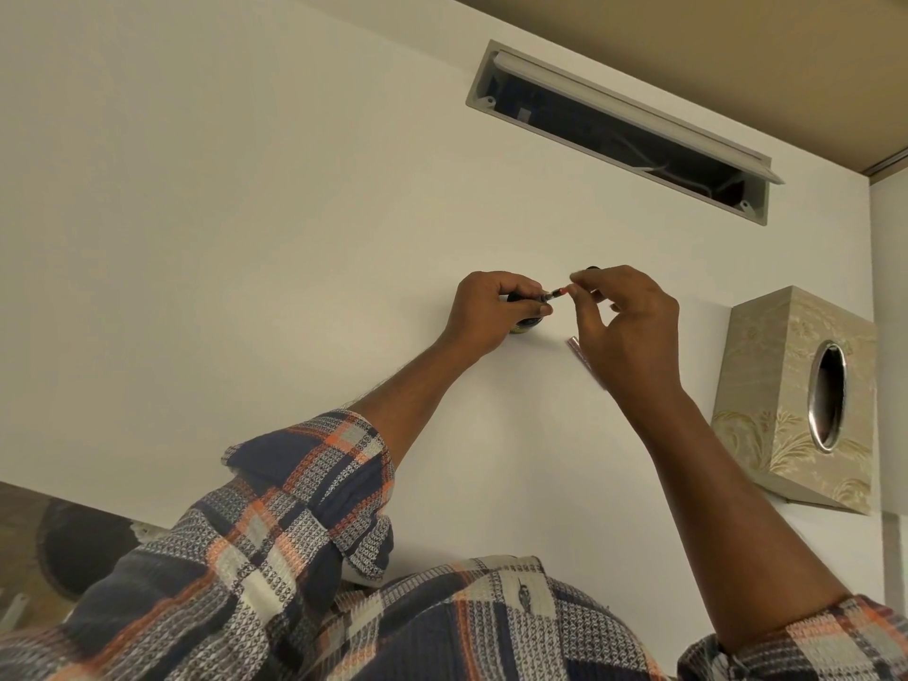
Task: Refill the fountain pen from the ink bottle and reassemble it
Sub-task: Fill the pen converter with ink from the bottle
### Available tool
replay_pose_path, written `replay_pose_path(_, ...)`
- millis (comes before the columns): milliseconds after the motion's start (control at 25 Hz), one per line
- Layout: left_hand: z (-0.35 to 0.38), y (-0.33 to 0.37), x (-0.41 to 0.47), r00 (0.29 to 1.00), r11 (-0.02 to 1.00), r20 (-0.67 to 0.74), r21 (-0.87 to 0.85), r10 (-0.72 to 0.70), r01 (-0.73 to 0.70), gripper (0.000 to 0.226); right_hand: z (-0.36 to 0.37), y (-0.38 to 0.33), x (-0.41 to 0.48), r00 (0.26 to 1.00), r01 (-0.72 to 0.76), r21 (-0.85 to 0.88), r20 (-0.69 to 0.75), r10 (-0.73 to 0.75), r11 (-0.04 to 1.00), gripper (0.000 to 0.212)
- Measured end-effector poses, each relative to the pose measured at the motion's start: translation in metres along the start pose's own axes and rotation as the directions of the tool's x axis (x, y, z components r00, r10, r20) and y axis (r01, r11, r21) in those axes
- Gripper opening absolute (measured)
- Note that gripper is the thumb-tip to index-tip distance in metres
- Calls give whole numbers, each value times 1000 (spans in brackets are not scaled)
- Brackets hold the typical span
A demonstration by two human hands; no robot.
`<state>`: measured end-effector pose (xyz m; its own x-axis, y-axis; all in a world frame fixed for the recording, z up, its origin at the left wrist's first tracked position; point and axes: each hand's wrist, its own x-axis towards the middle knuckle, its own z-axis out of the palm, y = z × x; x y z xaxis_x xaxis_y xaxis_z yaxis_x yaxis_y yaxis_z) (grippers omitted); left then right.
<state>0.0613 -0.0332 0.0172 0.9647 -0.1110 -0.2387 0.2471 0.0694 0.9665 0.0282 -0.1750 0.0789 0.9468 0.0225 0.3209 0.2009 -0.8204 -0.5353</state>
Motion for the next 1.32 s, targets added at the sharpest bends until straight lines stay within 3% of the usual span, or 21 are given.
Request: replay_pose_path(1320,-1,2,1,1000,999,10,41,-3,2,15,6,3,1,999,8,17,-54,-8,1000,8)
